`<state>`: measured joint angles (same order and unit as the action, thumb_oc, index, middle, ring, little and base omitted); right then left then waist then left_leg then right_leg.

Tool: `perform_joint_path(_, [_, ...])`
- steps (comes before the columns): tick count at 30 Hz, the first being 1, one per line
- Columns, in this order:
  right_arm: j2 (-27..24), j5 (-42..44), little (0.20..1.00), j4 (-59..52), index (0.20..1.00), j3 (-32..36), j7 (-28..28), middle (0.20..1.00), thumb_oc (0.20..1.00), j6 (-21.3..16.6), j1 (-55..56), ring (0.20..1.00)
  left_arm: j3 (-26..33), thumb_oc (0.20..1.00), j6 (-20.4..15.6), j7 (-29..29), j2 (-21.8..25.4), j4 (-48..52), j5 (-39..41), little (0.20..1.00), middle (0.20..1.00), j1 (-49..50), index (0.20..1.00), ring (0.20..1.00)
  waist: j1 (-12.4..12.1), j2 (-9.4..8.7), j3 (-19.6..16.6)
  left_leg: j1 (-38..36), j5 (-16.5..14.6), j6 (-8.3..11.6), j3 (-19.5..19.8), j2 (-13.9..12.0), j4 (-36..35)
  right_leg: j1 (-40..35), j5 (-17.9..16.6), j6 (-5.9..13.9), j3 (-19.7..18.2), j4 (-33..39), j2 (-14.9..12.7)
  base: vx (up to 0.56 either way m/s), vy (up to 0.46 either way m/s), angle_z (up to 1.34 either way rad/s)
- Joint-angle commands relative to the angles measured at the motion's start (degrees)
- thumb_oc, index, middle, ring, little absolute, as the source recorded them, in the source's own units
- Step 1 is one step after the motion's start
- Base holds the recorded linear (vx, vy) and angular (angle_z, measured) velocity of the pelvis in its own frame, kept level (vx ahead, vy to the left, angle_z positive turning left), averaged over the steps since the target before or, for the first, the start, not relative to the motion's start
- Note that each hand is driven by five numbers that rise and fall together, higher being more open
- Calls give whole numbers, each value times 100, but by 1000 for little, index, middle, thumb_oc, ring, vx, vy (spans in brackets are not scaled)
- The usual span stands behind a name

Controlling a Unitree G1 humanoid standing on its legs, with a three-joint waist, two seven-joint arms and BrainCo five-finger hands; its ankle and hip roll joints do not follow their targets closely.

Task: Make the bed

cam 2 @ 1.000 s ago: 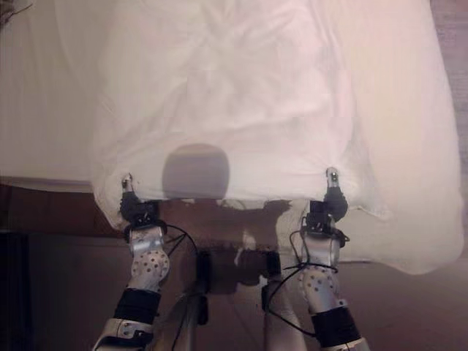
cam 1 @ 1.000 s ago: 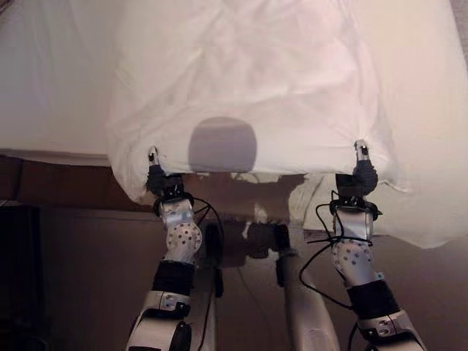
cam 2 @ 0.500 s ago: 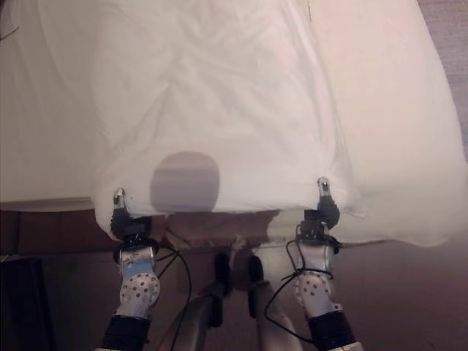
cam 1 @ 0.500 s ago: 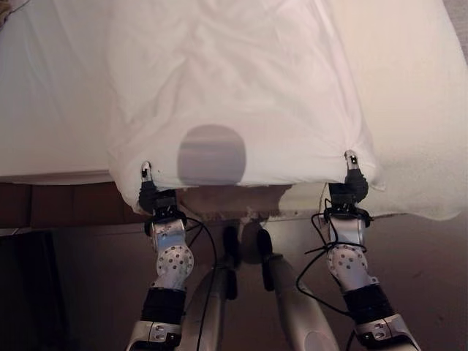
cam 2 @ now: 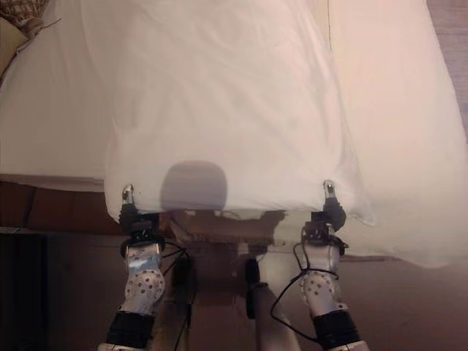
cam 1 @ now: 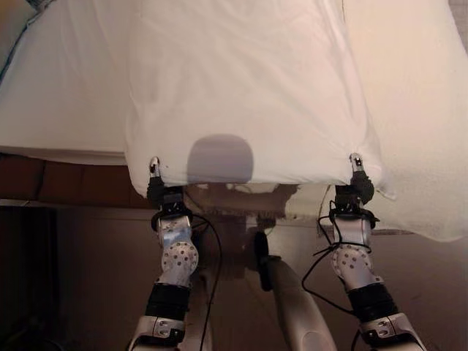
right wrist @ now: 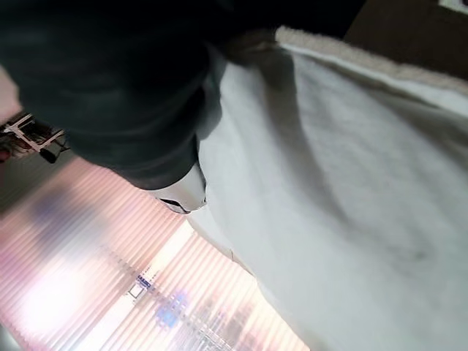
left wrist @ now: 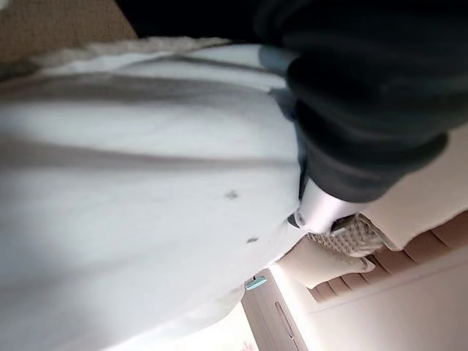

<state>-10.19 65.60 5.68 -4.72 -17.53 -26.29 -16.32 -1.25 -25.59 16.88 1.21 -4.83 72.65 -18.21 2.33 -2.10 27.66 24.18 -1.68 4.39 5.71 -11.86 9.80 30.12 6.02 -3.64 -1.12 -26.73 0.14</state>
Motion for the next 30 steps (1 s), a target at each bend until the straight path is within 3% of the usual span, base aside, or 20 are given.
perform_joint_path(1, [-270, -283, 200, -315, 200, 599, 6, 200, 200, -653, 417, 200, 265, 200, -405, -174, 650, 407, -388, 200, 200, 128, 200, 200, 160, 199, -403, 5, 663, -2, -469, 286, 29, -502, -686, 1076, -419, 967, -686, 66, 662, 17])
perform_joint_path(2, [-236, -244, 200, -287, 200, 620, 21, 200, 200, -640, 474, 200, 190, 200, -338, -228, 664, 278, -413, 200, 200, 158, 200, 200, 168, 179, -397, 180, 553, -12, -604, 492, 418, -640, -955, 1132, -386, 1231, -968, 96, 667, 45])
perform_joint_path(4, [-71, 71, 200, -208, 200, 591, 176, 200, 200, -597, 501, 200, 85, 200, -292, -338, 637, 195, -193, 200, 200, 175, 200, 200, 173, 181, -488, 350, 215, -167, -757, 884, 687, -756, -1941, 1296, -384, 2016, -1555, 154, 794, 45])
perform_joint_path(5, [9, 104, 200, -171, 200, 522, 230, 200, 200, -566, 439, 200, 66, 200, -238, -345, 677, 221, -214, 200, 200, 272, 200, 200, 98, 222, -556, 205, -32, -252, -1056, 914, 649, -839, -2342, 1286, 103, 2567, -1901, 168, 680, 19])
perform_joint_path(6, [11, 105, 200, -169, 200, 521, 232, 200, 200, -566, 436, 200, 68, 200, -238, -344, 679, 223, -215, 200, 200, 271, 200, 200, 106, 213, -565, 220, -10, -259, -1058, 929, 639, -834, -2369, 1290, 104, 2594, -1915, 137, 592, -5])
perform_joint_path(7, [31, 29, 200, -124, 200, 487, 258, 200, 200, -510, 434, 200, 86, 200, -199, -343, 703, 184, -279, 200, 200, 302, 200, 200, 94, 204, -610, 186, -63, -300, -1194, 964, 678, -924, -2130, 1214, 326, 2657, -1843, 48, 464, -40])
perform_joint_path(9, [28, 59, 200, -71, 200, 422, 344, 200, 200, -485, 448, 200, 135, 200, -169, -271, 681, 178, -370, 200, 200, 361, 200, 200, 220, 160, -656, 52, -49, -411, -1332, 1230, 478, -795, -1467, 1041, 94, 2316, -1071, 43, 480, -51])
perform_joint_path(10, [28, 59, 200, -71, 200, 422, 344, 200, 200, -485, 448, 200, 135, 200, -169, -271, 681, 178, -370, 200, 200, 361, 200, 200, 218, 157, -660, 54, -46, -411, -1335, 1232, 473, -787, -1466, 1042, 90, 2312, -1073, 11, 221, -17])
perform_joint_path(12, [2, -3, 200, -107, 200, 399, 359, 200, 200, -482, 524, 200, 183, 200, -143, -196, 625, 243, -403, 200, 200, 457, 200, 200, 263, 74, -616, -157, -19, -430, -1449, 1424, 230, -748, -1025, 896, 218, 1947, -360, 11, 217, -13])
perform_joint_path(13, [-53, -59, 200, -89, 200, 392, 408, 200, 200, -508, 632, 200, 183, 200, -120, -103, 593, 267, -501, 200, 200, 504, 200, 200, 311, 22, -592, -363, 78, -434, -1472, 1619, -34, -696, -736, 753, 147, 1455, 263, 7, 151, -23])
perform_joint_path(14, [-53, -59, 200, -90, 200, 391, 408, 200, 200, -508, 631, 200, 184, 200, -119, -99, 593, 270, -504, 200, 200, 504, 200, 200, 308, 14, -598, -359, 101, -434, -1480, 1624, -52, -678, -743, 751, 140, 1446, 259, 12, 128, -9])
perform_joint_path(15, [-103, -93, 200, -141, 200, 402, 426, 200, 200, -526, 699, 200, 142, 200, -108, -62, 531, 254, -541, 200, 200, 485, 200, 200, 356, 44, -576, -395, 136, -450, -1441, 1710, -75, -634, -683, 593, -42, 1320, 434, 2, 40, 1])
perform_joint_path(17, [-147, -172, 200, -200, 200, 381, 403, 200, 200, -514, 750, 200, 115, 200, -129, -58, 478, 266, -502, 200, 200, 489, 200, 200, 344, 60, -558, -412, 121, -468, -1440, 1729, -37, -687, -635, 521, -14, 1292, 399, 6, -2, -8])
perform_joint_path(20, [-343, -312, 200, -231, 200, 392, 350, 200, 200, -430, 759, 200, 22, 200, -160, -45, 279, 282, -329, 200, 200, 578, 200, 200, 374, 262, -580, -320, 121, -428, -1570, 1645, 53, -707, -764, 619, -119, 1535, 322, -17, -124, -6])
perform_joint_path(23, [-380, -365, 200, -251, 200, 422, 296, 200, 200, -426, 779, 200, 0, 200, -154, -45, 234, 246, -295, 200, 200, 586, 200, 200, 394, 297, -575, -250, 118, -384, -1613, 1593, 257, -792, -788, 622, -118, 1666, 290, -13, -101, 2])
perform_joint_path(24, [-510, -581, 200, -264, 200, 479, 234, 200, 200, -365, 780, 200, -78, 200, -119, -98, 195, 210, -305, 200, 200, 586, 200, 200, 407, 311, -483, -24, 232, -258, -1575, 1536, 722, -885, -775, 591, -94, 1725, 224, -44, -126, 4])
perform_joint_path(25, [-593, -653, 200, -229, 200, 487, 240, 200, 200, -332, 762, 200, -112, 200, -129, -112, 183, 212, -323, 200, 200, 584, 200, 200, 350, 323, -409, 67, 294, -186, -1395, 1625, 926, -913, -739, 560, -98, 1660, 229, -57, -140, 19])
perform_joint_path(27, [-633, -661, 200, -133, 200, 485, 243, 200, 200, -356, 725, 200, -119, 200, -182, -109, 126, 247, -286, 200, 200, 585, 200, 200, 332, 295, -432, 119, 166, -232, -1198, 1665, 883, -840, -742, 560, -138, 1548, 229, -8, -30, 15])
perform_joint_path(30, [-550, -459, 200, 50, 200, 480, 271, 200, 200, -445, 651, 200, -54, 200, -254, -54, 91, 284, -250, 200, 200, 612, 200, 200, 280, 223, -479, 106, 342, -322, -630, 1281, 367, -746, -673, 572, -348, 1407, 194, 35, 42, -18])
